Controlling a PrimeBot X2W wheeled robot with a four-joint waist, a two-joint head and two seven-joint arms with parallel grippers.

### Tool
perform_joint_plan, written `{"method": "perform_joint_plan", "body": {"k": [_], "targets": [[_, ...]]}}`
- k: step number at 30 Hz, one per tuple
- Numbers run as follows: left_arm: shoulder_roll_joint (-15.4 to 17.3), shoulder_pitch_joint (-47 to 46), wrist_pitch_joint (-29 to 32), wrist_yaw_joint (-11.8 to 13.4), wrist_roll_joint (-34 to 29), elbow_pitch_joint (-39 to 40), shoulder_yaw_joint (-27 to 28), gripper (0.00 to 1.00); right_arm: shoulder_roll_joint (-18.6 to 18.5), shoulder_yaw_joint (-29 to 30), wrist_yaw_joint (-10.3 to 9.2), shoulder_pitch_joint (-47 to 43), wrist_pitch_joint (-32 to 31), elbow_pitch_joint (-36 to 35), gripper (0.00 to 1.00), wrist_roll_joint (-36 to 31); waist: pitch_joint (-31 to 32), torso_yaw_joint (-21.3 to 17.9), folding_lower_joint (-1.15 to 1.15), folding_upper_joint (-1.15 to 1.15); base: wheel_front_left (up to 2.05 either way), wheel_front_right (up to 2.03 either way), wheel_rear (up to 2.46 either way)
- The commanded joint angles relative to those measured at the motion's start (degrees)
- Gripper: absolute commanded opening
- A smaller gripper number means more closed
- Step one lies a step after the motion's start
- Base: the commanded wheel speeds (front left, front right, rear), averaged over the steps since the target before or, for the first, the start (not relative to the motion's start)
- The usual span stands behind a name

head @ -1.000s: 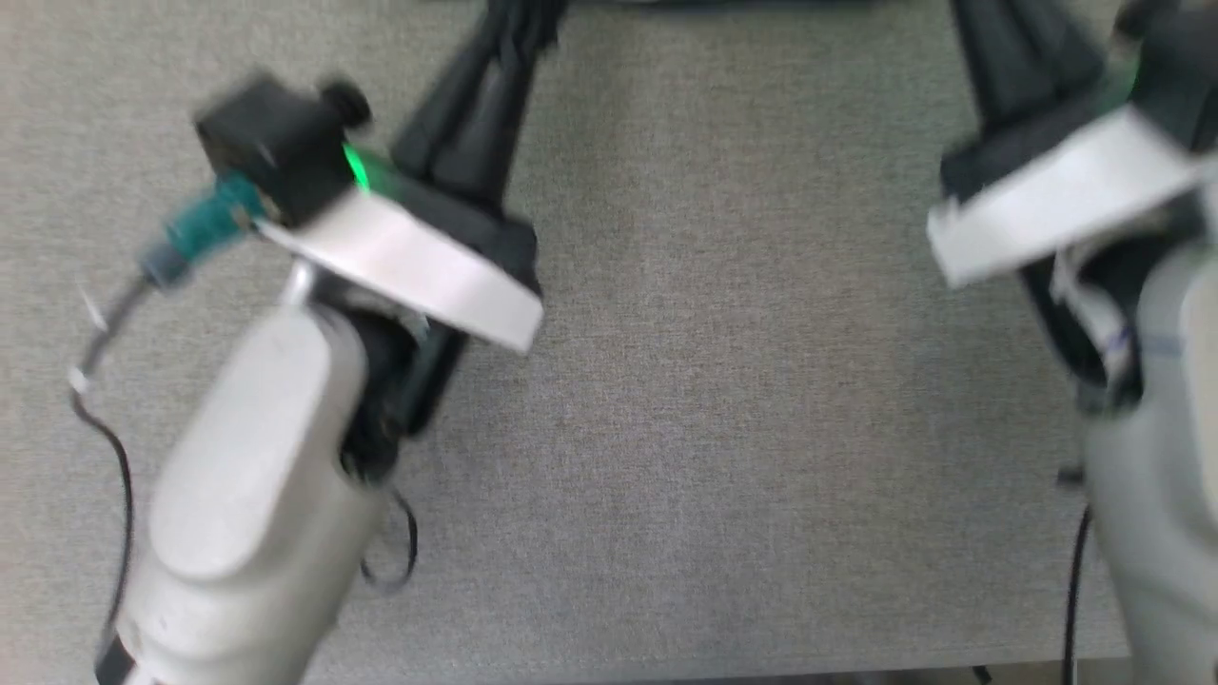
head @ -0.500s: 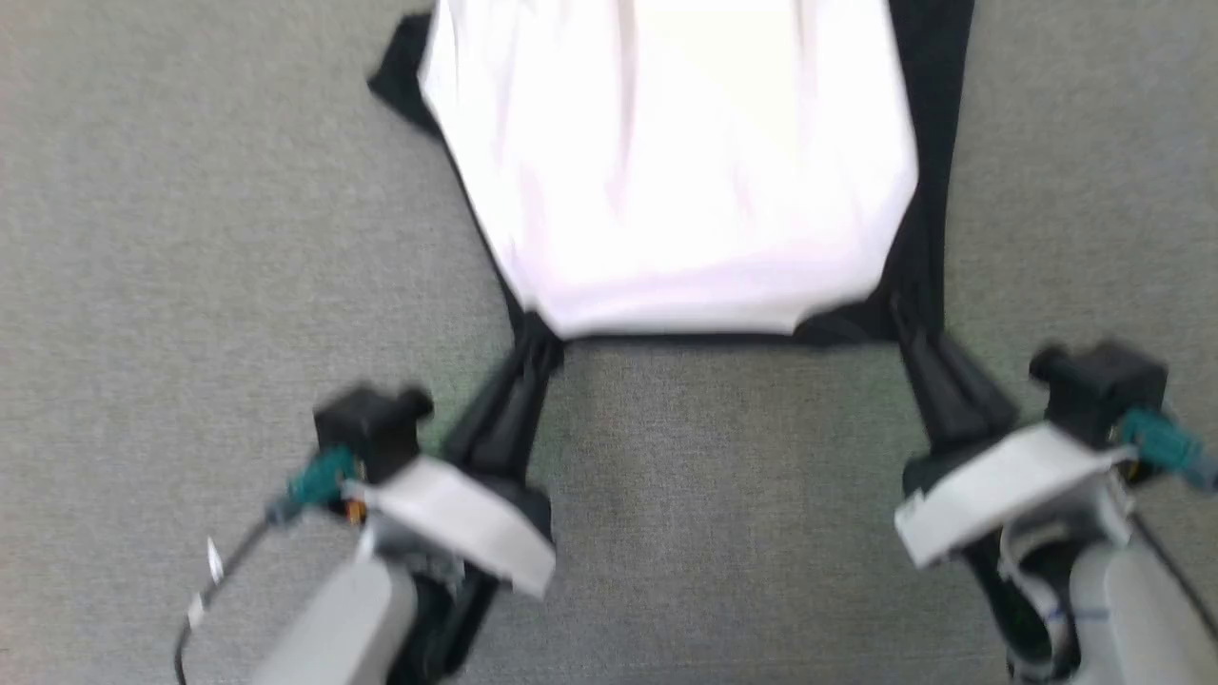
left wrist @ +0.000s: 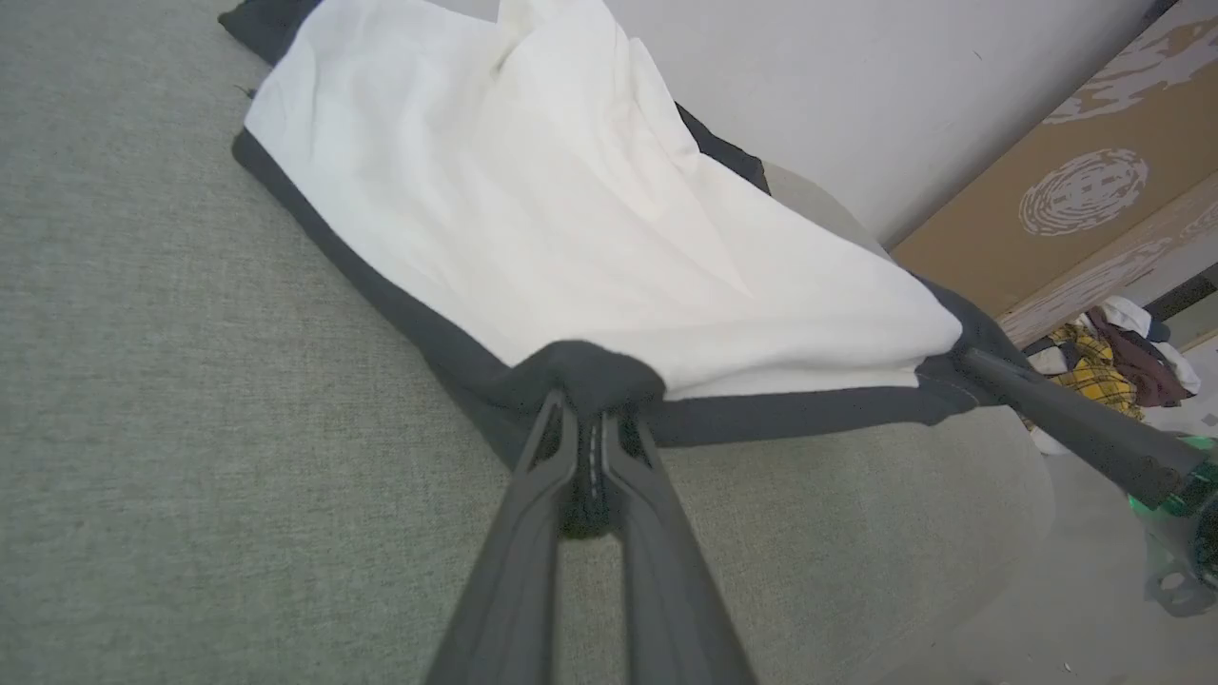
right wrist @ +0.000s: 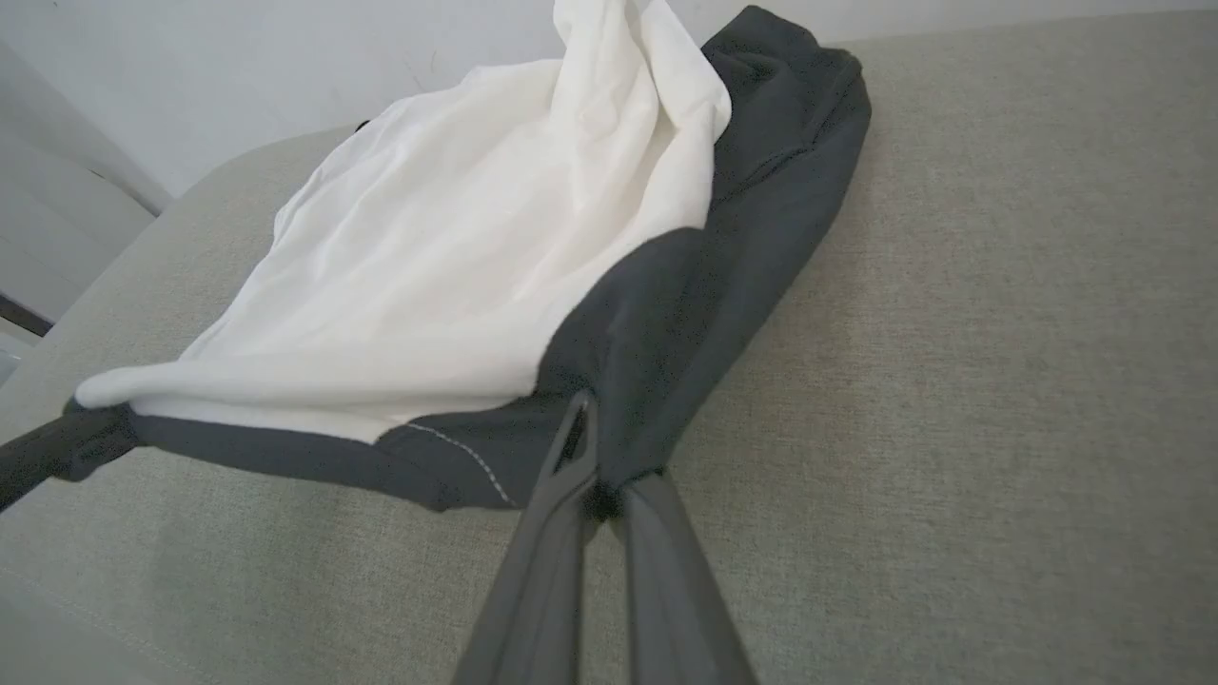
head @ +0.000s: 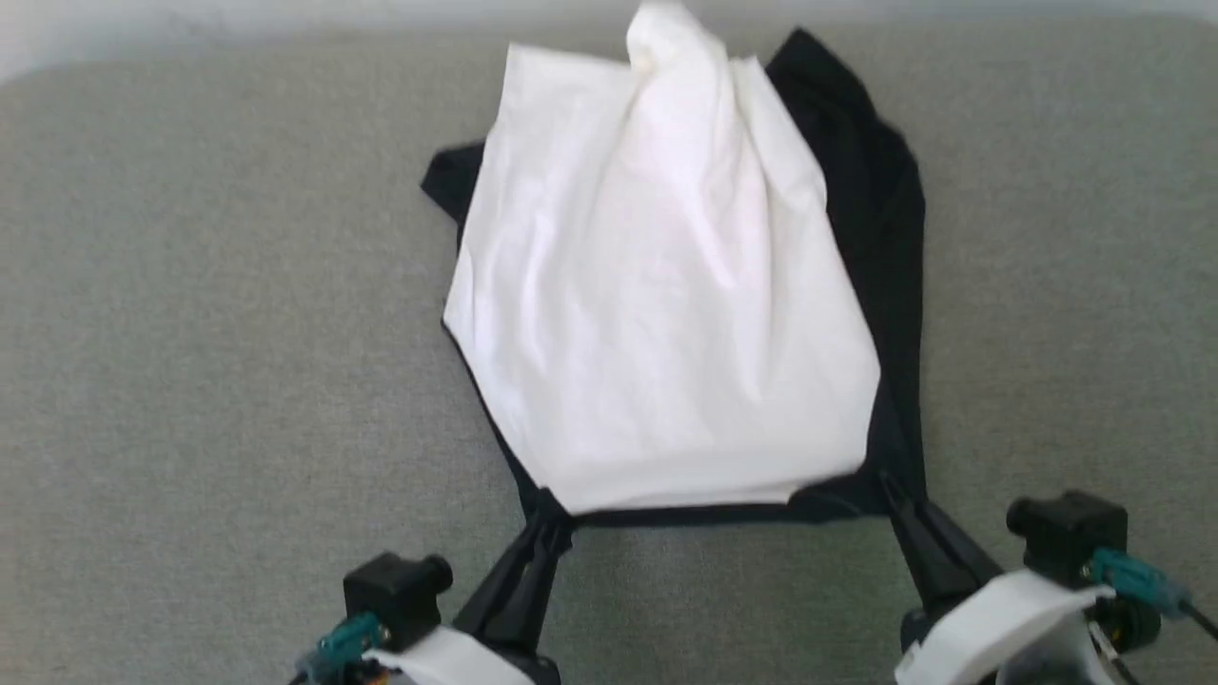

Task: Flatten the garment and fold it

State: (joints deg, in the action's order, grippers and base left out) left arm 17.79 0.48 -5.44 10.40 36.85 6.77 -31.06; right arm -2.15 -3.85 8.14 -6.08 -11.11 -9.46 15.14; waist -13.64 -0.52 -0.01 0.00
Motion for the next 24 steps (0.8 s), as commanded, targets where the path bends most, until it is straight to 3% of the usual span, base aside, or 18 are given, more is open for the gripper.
{"method": "perform_joint_plan", "body": {"k": [1,10,24], "targets": [[1.65,1.16,-0.09,1.79,0.56,0.12,1.4,0.0,-0.83,2.14,-0.65,-1.16,-0.04,-0.65,0.0,0.44,4.8,-0.04,0.01,0.0,0.0,0.0,0.0],[3.89,7.59,3.34,4.24,1.13,5.71,-0.13,0.0,-0.75,2.56,-0.65,-8.29,-1.71,-4.62,0.0,3.28,9.46,-0.79,0.01,0.0,0.0,0.0,0.0],[3.94,11.26,5.03,4.78,3.67,5.22,-1.01,0.0,-0.74,2.07,-0.65,-14.1,-2.12,-3.54,0.0,5.92,12.06,-1.44,0.01,0.0,0.0,0.0,0.0]]}}
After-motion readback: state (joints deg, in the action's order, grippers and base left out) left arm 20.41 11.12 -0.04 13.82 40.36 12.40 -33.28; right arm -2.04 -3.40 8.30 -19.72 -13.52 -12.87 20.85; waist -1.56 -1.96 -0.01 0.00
